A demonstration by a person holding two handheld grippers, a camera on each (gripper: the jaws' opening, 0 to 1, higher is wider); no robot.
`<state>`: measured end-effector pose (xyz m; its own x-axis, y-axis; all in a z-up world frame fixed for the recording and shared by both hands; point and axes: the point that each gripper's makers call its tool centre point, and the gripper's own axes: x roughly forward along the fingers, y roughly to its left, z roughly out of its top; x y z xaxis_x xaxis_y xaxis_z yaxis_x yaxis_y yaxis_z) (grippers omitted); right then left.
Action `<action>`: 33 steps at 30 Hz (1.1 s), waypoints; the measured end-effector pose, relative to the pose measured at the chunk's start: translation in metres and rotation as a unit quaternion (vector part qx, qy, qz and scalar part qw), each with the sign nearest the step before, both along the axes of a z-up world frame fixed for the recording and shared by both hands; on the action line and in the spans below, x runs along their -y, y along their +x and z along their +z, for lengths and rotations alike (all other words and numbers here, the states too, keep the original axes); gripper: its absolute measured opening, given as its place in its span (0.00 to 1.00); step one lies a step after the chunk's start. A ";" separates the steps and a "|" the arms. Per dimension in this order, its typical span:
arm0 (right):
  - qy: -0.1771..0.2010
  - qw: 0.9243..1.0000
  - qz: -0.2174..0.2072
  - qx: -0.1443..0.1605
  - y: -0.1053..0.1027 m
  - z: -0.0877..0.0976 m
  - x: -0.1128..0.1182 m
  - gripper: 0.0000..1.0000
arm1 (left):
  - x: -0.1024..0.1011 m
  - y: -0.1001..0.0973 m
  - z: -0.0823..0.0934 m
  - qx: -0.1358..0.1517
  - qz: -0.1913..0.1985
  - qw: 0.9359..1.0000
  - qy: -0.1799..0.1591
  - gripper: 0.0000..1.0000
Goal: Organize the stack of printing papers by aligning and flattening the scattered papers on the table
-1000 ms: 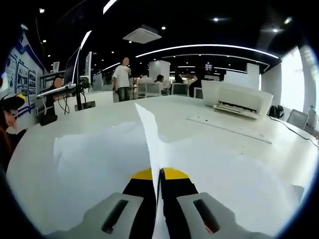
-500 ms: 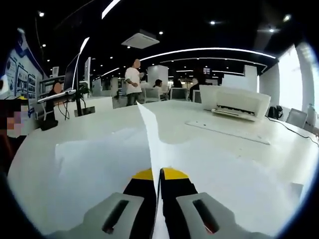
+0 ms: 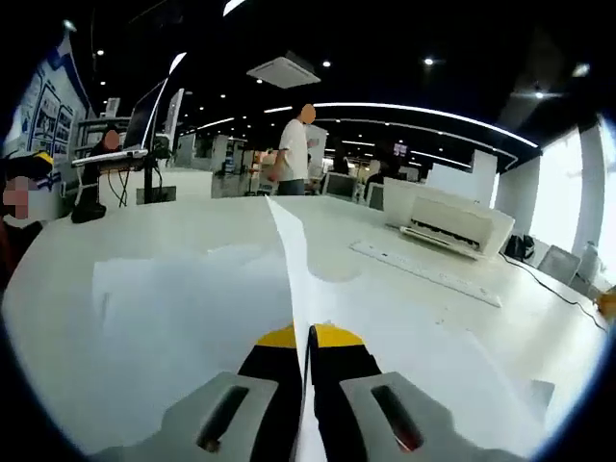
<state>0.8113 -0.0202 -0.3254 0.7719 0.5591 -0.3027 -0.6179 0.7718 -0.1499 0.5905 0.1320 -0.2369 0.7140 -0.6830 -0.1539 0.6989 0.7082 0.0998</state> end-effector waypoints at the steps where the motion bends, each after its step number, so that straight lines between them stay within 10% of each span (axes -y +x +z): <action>1: 0.002 1.000 -0.001 0.003 0.000 0.002 0.000 0.00 | 0.000 0.000 0.000 0.000 0.000 1.000 -0.001 0.87; 33: 0.092 0.996 -0.010 0.003 -0.002 0.039 0.012 0.00 | -0.001 0.000 0.001 -0.001 0.001 1.000 0.005 0.88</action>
<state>0.8094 -0.0322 -0.2864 0.7847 0.5896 -0.1915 -0.6022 0.7983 -0.0095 0.5904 0.1331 -0.2361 0.7156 -0.6792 -0.1628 0.6971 0.7093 0.1050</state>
